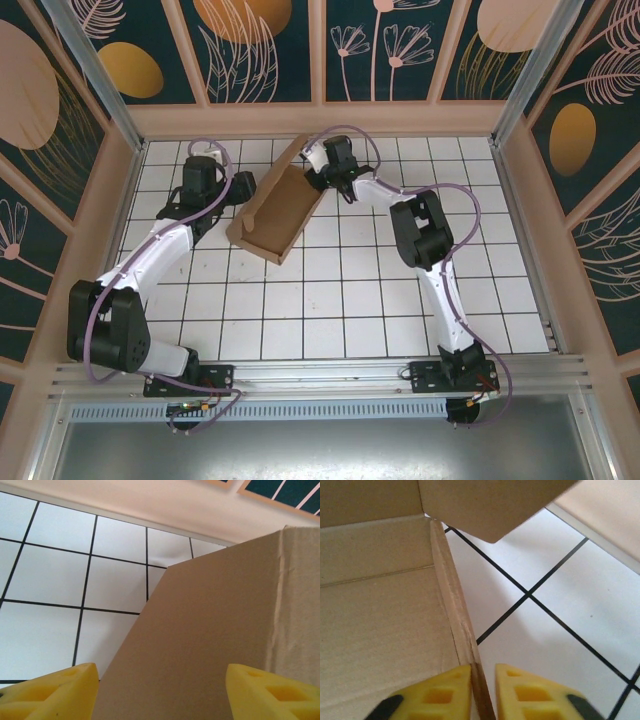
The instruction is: Fold the paper box
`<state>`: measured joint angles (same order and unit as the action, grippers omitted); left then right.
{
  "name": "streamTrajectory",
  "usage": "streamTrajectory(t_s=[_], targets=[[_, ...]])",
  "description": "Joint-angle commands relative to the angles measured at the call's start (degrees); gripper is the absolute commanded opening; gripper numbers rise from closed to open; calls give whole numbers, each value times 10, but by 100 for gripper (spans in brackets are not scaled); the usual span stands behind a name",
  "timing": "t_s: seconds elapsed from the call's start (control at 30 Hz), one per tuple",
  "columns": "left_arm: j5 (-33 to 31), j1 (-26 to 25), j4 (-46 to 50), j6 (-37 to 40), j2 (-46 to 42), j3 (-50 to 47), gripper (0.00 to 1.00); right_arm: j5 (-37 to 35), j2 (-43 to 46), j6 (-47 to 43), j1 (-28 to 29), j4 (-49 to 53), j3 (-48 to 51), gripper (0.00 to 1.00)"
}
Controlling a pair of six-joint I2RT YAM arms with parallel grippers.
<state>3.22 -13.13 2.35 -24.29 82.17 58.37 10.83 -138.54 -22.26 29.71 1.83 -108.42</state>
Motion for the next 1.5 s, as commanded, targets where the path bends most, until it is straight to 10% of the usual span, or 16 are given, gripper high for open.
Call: streamTrajectory(t_s=[0.0, 0.6, 0.8, 1.07, 1.23, 1.47], targets=[[23, 6, -35, -27, -22, -8, 68, -35, 31, -7, 6, 44, 65, 15], [-123, 11, 18, -95, -114, -9, 74, -145, 361, 254, 4, 52, 496, 19], [-81, 11, -2, -133, -142, -52, 74, -120, 384, 288, 3, 101, 463, 50], [-69, 11, -11, -126, -138, -70, 74, -83, 300, 247, -21, 106, 368, 64], [-60, 11, -16, -125, -129, -73, 73, -30, 259, 264, -41, 56, 352, 62], [-63, 11, -23, -123, -128, -81, 71, -67, 212, 252, -38, 89, 326, 32]])
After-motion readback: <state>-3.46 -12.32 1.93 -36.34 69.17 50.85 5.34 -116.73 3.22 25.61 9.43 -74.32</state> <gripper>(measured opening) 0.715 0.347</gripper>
